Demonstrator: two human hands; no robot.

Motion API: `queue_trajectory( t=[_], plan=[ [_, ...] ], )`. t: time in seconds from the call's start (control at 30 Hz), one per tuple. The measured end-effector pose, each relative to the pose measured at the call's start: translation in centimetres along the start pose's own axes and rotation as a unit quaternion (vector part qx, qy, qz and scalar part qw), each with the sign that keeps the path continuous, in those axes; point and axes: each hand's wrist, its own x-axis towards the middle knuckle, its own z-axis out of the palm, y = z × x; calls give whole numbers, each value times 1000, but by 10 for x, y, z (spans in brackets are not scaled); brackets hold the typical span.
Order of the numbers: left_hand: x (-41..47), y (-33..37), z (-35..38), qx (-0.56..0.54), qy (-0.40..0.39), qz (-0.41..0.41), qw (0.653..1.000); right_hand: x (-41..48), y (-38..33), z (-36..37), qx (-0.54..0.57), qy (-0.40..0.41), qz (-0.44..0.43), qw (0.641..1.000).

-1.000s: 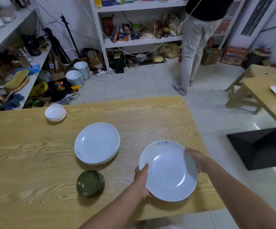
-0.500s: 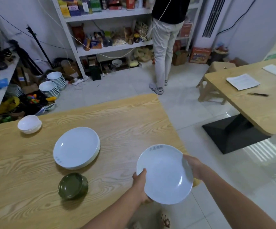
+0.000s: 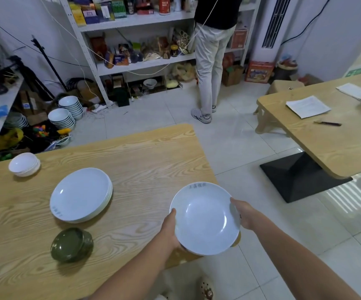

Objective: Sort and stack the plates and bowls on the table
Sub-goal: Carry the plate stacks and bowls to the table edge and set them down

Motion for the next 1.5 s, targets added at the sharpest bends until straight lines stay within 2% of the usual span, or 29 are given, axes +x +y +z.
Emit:
queue_trajectory(
  t=[0.2, 0.53, 0.67, 0.77, 1.13, 1.2, 1.27, 1.37, 1.43, 1.5],
  plan=[
    [0, -2, 2, -6, -11, -5, 1000, 1, -7, -2, -45, -19, 4, 999],
    [2, -6, -5, -47, 38, 48, 997, 2, -7, 1, -78, -51, 4, 996],
    [3, -11, -4, -40, 64, 67, 995, 6, -8, -3, -118, -46, -4, 992],
    [5, -17, -3, -47, 53, 60, 996, 8, -5, -5, -135, -30, 6, 990],
    [11, 2, -5, 16, 21, 56, 998, -9, 13, -9, -82, -34, 13, 996],
    [18, 9, -4, 56, 37, 93, 993, -16, 23, -5, -47, -19, 28, 998],
    [26, 18, -2, 112, 65, 133, 983, -26, 40, 1, 0, 32, 70, 997],
    [33, 33, 3, 205, 91, 178, 958, -33, 66, 15, 125, 90, 160, 975],
    [36, 43, 7, 265, 91, 202, 938, -31, 81, 23, 228, 62, 212, 948],
    [39, 52, 12, 324, 87, 227, 914, -30, 86, 32, 293, 1, 213, 932]
  ],
)
